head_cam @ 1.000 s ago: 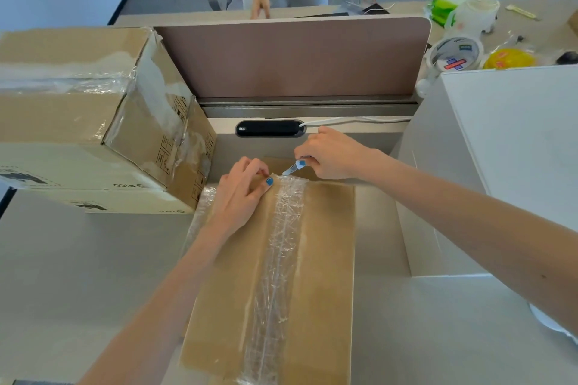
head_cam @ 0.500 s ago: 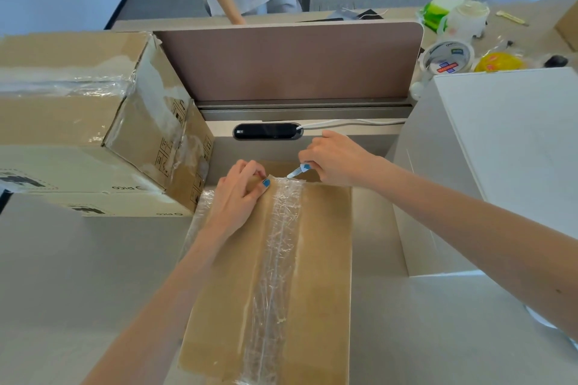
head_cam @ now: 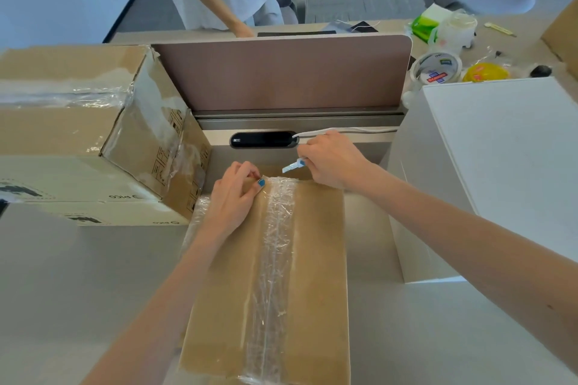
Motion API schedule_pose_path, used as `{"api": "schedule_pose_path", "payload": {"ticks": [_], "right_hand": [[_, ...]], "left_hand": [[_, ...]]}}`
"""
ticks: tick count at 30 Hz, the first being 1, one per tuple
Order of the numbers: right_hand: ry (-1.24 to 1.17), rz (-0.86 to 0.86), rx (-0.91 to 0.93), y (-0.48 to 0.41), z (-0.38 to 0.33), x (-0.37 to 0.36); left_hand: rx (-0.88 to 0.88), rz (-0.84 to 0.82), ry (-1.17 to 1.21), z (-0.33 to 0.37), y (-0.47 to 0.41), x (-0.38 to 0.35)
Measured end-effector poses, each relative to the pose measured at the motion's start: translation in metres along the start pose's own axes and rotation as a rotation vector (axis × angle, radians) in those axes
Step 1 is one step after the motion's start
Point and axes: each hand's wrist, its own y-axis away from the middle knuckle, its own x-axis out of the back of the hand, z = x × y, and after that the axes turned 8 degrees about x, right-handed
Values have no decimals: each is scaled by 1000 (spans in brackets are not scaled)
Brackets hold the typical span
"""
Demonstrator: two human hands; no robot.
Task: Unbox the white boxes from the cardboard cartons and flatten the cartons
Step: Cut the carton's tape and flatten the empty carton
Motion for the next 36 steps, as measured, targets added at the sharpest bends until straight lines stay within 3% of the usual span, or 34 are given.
{"api": "schedule_pose_path", "payload": {"ticks": [12, 16, 27, 32, 36], "right_hand": [[-150, 33, -243, -10, -12, -10], [-255, 68, -324, -16, -20, -15], [-336, 41, -440, -22, -40, -1], [-285, -16, -458, -28, -50, 6], [-266, -46, -459, -30, -56, 13]], "left_hand": [[149, 194, 30, 16, -52, -17], [119, 228, 3, 15, -52, -18], [-159, 80, -213, -5, -8, -9], [-179, -45, -261, -10, 8, -12], [-160, -31, -295, -13, 12, -20]]}}
